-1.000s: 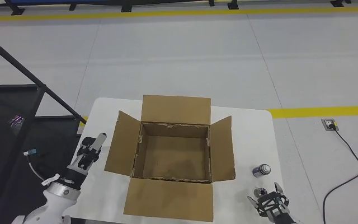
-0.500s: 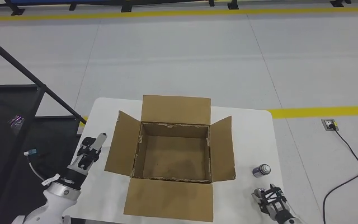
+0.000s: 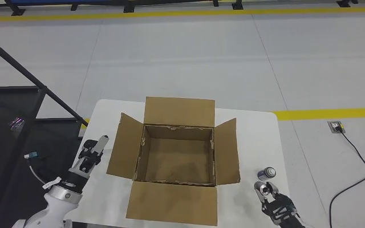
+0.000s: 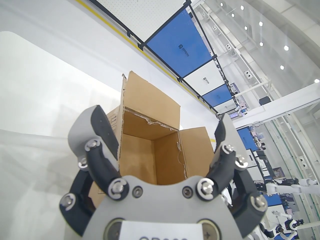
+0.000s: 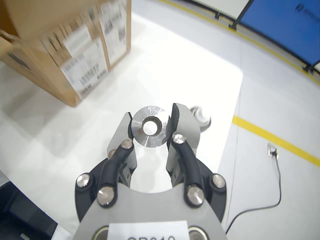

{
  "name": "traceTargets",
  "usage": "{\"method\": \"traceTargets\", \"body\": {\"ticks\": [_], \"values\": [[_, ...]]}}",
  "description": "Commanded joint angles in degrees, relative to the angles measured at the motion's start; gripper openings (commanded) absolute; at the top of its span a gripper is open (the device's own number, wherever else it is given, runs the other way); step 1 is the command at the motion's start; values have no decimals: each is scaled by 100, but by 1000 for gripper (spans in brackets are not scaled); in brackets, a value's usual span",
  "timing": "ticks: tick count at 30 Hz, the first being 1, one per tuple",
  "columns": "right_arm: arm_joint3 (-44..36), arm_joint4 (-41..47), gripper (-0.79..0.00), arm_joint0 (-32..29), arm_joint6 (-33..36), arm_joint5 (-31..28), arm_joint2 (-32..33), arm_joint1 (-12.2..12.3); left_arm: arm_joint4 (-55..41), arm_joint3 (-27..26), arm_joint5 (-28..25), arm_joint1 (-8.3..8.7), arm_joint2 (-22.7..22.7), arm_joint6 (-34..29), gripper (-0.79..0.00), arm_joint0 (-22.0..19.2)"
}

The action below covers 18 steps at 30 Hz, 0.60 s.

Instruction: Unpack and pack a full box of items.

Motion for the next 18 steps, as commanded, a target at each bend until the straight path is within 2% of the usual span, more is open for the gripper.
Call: {"method": "traceTargets", "body": {"ticks": [1,4,5,8,10,12,16,18], "values": [[-792,-190,-785,-259,-113,227,-140,-13,49,19,122,-7,-17,78,0,-7],[-1647,-622,-785,-442,-146,561,-479,-30,33,51,264,-19,-9,114,0,-5],[-1657,-743,-785,-377,-276,674,-660,-37,36,63,315,-23,-32,158,0,-3],[-1657,-1180,-785,140,-373,1194,-1241,-76,68,33,360,-39,-22,285,0,34],[-1657,-1277,-785,556,-246,1314,-1791,-116,26,54,291,-48,-32,324,0,70],[-1657,-1494,-785,995,188,1311,-2254,-153,90,43,251,-55,-60,390,0,148],[-1653,-1933,-785,1844,1484,1078,-3254,-257,48,0,151,-73,-77,504,0,280],[-1423,-2006,-785,2270,2071,950,-3697,-326,48,0,151,-73,-77,504,0,280]]}}
